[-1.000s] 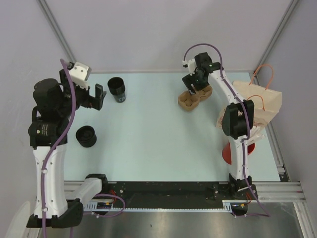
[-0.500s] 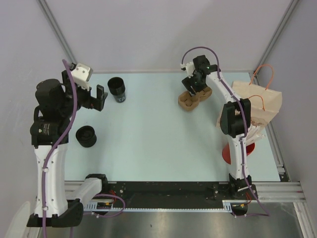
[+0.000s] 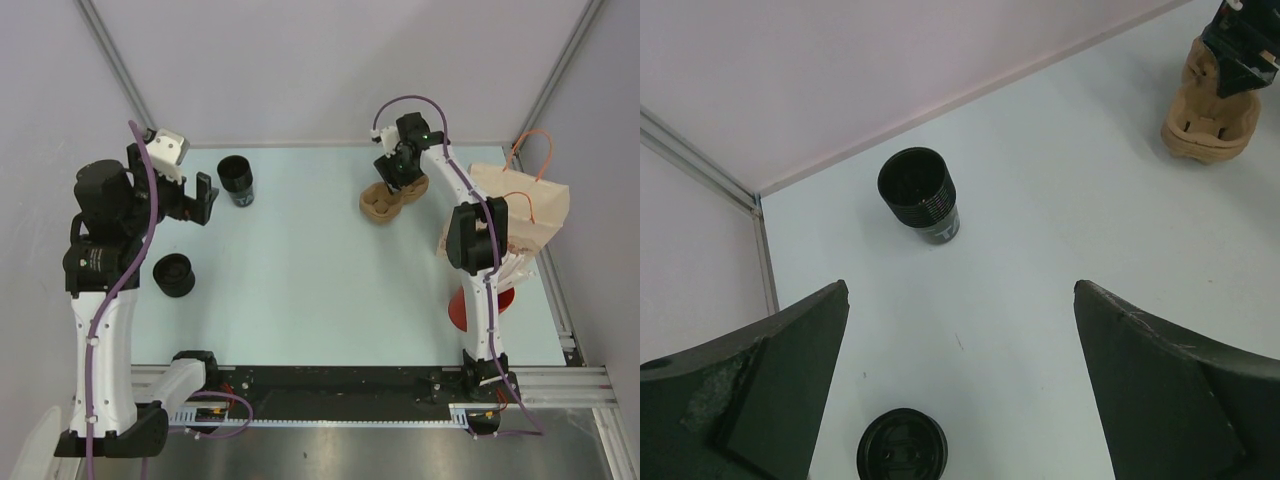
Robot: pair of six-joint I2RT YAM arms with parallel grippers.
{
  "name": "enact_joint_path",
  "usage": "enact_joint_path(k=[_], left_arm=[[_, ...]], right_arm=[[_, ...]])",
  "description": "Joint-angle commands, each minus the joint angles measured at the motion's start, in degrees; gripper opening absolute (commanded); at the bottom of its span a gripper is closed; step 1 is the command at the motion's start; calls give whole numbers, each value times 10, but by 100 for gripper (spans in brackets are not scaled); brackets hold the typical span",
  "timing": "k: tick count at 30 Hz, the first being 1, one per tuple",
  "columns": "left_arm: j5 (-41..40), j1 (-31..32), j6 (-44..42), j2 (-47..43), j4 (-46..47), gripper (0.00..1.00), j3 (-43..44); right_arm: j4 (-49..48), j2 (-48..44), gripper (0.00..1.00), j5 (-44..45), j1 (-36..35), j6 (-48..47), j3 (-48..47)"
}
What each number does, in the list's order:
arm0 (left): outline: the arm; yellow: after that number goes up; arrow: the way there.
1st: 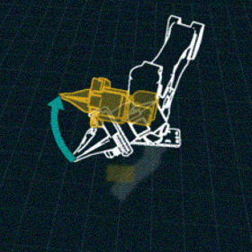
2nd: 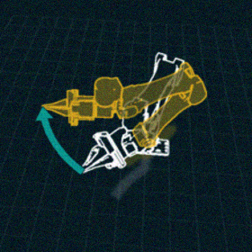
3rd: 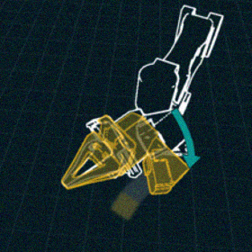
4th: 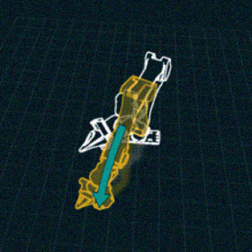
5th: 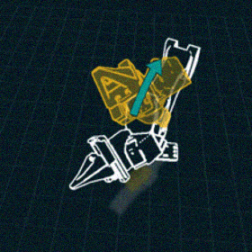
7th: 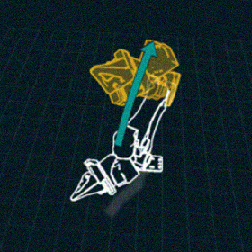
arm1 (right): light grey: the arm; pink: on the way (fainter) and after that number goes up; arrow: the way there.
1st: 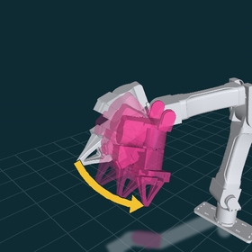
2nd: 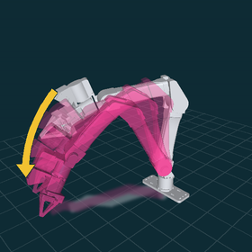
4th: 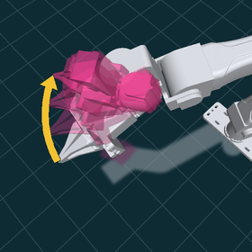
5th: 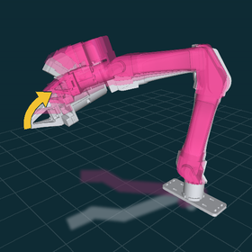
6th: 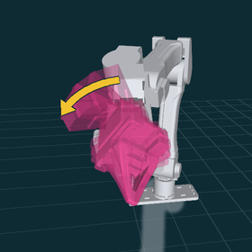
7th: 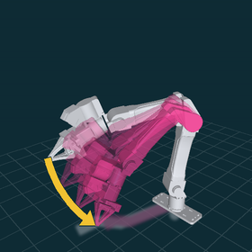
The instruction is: Pack the takeout coffee
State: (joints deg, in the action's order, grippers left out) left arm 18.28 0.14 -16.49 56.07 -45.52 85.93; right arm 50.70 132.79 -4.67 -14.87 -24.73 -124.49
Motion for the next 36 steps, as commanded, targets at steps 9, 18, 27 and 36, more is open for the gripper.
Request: enact_joint_path(k=[9, 18, 27, 36], left_arm=[[11, 0, 13, -9, 20, 100, -4], [12, 0, 14, -8, 22, 99, -8], [15, 0, 15, -8, 24, 100, -9], [16, 0, 16, -8, 23, 99, -6]], right_arm=[[-22, -1, 64, -32, -9, -17, 11], [-31, 3, 57, -27, -9, -15, 19], [-41, -5, 37, -20, -9, -9, 21], [-68, -13, 26, 1, -6, 6, 18]])
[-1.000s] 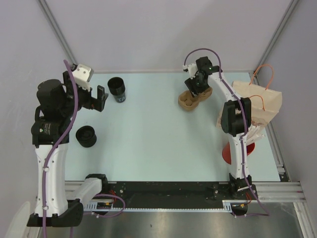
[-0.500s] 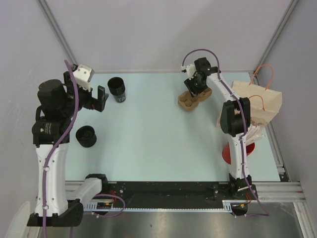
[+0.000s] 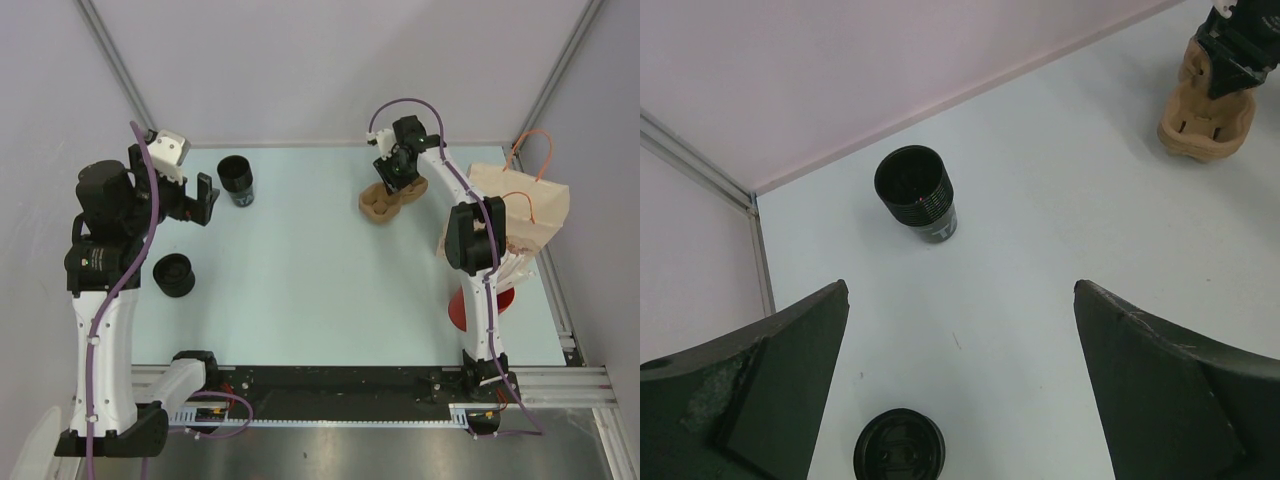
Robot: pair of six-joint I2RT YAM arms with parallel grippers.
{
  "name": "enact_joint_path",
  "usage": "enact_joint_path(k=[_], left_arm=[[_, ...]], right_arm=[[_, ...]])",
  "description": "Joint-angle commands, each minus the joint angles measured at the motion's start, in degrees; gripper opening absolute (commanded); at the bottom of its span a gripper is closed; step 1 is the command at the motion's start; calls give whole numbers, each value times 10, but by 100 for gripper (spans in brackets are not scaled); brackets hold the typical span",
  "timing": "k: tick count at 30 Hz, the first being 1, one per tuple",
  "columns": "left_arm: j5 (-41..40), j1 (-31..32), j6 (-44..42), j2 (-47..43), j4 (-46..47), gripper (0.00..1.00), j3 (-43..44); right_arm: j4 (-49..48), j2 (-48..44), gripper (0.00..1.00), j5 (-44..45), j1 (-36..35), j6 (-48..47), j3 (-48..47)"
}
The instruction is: Pack the takeout coffee
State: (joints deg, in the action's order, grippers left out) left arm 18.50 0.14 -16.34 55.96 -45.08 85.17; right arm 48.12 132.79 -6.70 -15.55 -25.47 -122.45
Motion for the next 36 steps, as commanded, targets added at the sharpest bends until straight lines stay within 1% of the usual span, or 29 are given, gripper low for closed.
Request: enact_joint_path(k=[1, 6, 8, 9, 11, 15, 19, 22, 28, 31, 32, 33, 36], left_arm=[[14, 0, 15, -6, 18, 99, 2], [14, 0, 15, -8, 17, 99, 1], [13, 0, 16, -8, 18, 99, 1], [13, 0, 16, -8, 18, 99, 1], [13, 0, 15, -9, 18, 99, 0], [13, 0, 16, -9, 18, 100, 0], [14, 0, 17, -9, 19, 99, 0], [13, 0, 17, -9, 19, 99, -1], [13, 0, 17, -12, 19, 100, -2], [11, 0, 17, -14, 18, 100, -3], [12, 0, 17, -14, 18, 99, -2], [12, 0, 17, -14, 18, 99, -3], [13, 0, 17, -13, 19, 99, -3]], right_arm=[[-49, -12, 24, 27, 2, 18, -6], [-62, 15, 23, 55, 16, 55, -64], [-76, 21, 21, 67, 21, 65, -75], [-82, 26, 19, 84, 22, 72, -81], [-96, 31, 18, 113, 23, 81, -88], [-97, 46, 16, 127, 25, 111, -116], [-105, 40, 16, 121, 28, 131, -116], [-102, 31, 17, 81, 32, 143, -116], [-95, 34, 20, 100, 25, 127, -118], [-85, 34, 20, 86, 28, 136, -118], [-79, 34, 20, 58, 32, 148, -118], [-77, 30, 20, 50, 33, 154, -118], [-80, 24, 20, 67, 27, 142, -112]])
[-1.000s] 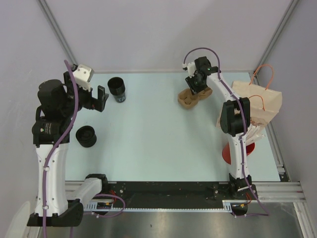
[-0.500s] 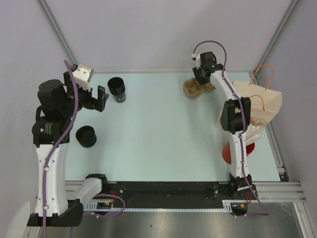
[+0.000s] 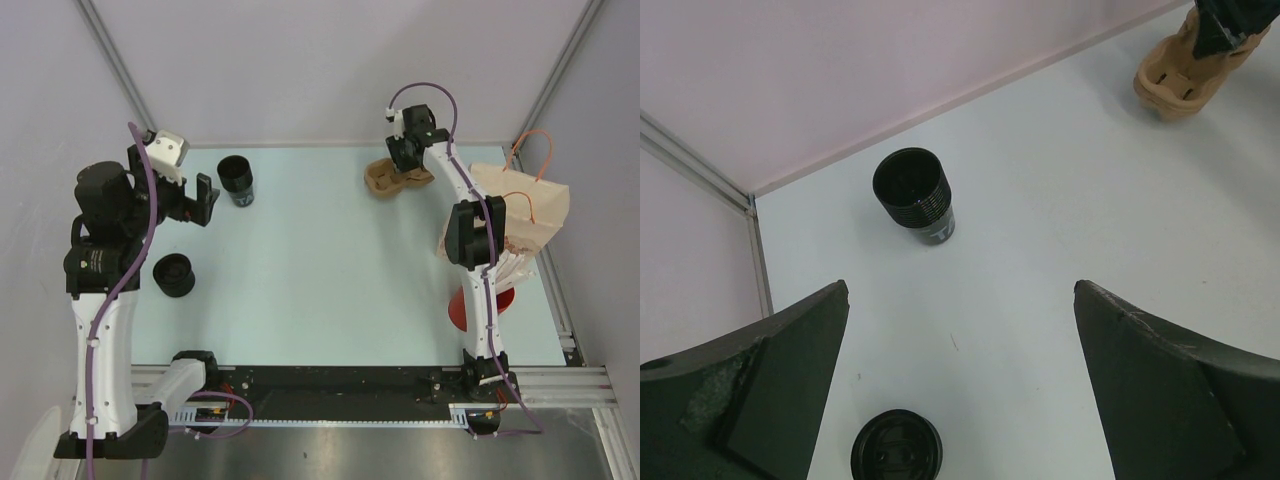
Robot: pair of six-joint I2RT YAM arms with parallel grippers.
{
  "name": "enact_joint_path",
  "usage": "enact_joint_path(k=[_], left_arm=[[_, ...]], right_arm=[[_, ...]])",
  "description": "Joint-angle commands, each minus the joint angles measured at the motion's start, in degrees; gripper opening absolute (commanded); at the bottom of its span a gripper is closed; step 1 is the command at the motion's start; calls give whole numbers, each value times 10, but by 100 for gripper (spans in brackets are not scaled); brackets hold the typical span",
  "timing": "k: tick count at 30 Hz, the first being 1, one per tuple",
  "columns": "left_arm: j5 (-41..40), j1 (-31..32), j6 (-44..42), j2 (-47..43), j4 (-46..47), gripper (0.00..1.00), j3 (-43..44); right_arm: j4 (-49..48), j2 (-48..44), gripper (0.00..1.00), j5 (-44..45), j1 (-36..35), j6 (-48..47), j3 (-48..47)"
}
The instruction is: Pack the takeout coffee
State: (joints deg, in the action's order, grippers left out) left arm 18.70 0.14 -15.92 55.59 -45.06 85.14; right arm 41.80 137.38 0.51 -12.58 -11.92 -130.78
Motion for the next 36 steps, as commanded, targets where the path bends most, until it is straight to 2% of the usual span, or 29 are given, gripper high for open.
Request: enact_joint_path(k=[1, 12, 14, 18, 21, 24, 26, 28, 30, 33, 34, 35, 36], left_arm=[[11, 0, 12, -9, 20, 100, -2], [9, 0, 12, -8, 20, 99, -4], [9, 0, 12, -9, 20, 100, -5], [9, 0, 12, -9, 19, 99, -4], [10, 0, 12, -7, 19, 99, -3], [12, 0, 12, -5, 19, 99, -2], [12, 0, 12, -5, 19, 99, -2], [11, 0, 13, -5, 20, 100, -2], [12, 0, 13, -5, 19, 99, -2], [13, 0, 13, -5, 18, 99, 0], [13, 0, 13, -5, 18, 99, -1], [13, 0, 13, -4, 18, 99, -1], [13, 0, 14, -4, 18, 99, -1]], right_arm=[[-18, -23, 21, 9, -5, 4, -27], [-61, -41, 26, 130, -49, -66, 10], [-54, -43, 29, 104, -48, -53, 5], [2, -19, 28, 30, -27, -6, -51], [-18, -21, 27, 104, -38, -25, -39], [-21, -33, 27, 79, -33, -12, -19], [-34, -39, 25, 119, -43, -30, -9], [-41, -47, 26, 109, -46, -26, 4], [-58, -50, 25, 166, -59, -60, 17], [-49, -49, 28, 168, -70, -64, 8], [-36, -47, 29, 152, -70, -58, -4], [-17, -43, 29, 87, -63, -41, -22], [15, -38, 28, 93, -57, -11, -45]])
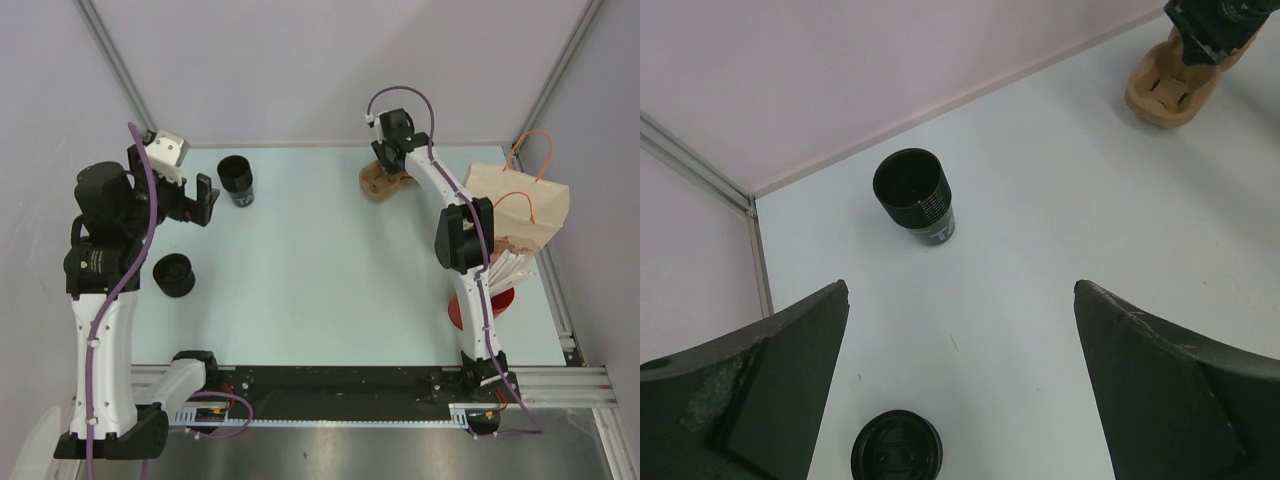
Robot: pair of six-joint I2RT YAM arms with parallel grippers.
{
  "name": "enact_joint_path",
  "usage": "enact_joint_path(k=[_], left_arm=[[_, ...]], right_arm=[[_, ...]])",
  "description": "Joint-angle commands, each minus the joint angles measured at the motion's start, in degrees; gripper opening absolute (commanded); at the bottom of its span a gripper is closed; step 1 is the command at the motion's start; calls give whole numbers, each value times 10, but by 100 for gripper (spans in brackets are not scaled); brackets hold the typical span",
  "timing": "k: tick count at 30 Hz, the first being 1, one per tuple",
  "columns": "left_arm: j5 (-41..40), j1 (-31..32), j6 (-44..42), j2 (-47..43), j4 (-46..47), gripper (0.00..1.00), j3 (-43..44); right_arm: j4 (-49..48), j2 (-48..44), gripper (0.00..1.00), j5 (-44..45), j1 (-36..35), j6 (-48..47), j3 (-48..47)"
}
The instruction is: Pack the takeout coffee
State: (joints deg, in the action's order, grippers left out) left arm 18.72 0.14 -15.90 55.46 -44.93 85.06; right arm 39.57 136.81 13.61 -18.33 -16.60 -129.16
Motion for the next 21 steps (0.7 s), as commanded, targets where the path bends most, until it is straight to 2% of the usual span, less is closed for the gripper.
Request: enact_joint_path(k=[1, 2, 3, 4, 5, 8, 10, 14, 17, 21], left_arm=[[12, 0, 13, -3, 18, 99, 0], [12, 0, 13, -3, 17, 99, 0], [13, 0, 13, -3, 17, 100, 0], [14, 0, 13, -3, 18, 100, 1], [14, 0, 14, -3, 19, 99, 1], [14, 0, 14, -5, 17, 100, 1], [14, 0, 13, -5, 17, 99, -1], [14, 0, 13, -7, 15, 99, 1], [15, 0, 13, -5, 17, 99, -1], [14, 0, 14, -4, 18, 99, 2]], right_arm=[[38, -35, 25, -1, -19, 19, -62], [17, -47, 26, 39, -31, -8, -24], [-54, -66, 27, 80, -38, -32, 14], [-62, -84, 27, 60, -36, -22, 34], [-51, -78, 27, 26, -28, -3, 17], [31, -34, 25, -3, -7, 37, -81], [57, -27, 25, -52, 10, 63, -98], [52, -30, 25, -49, 23, 81, -79], [-2, -65, 25, -12, 5, 52, -8], [37, -75, 26, -124, 18, 96, -27]])
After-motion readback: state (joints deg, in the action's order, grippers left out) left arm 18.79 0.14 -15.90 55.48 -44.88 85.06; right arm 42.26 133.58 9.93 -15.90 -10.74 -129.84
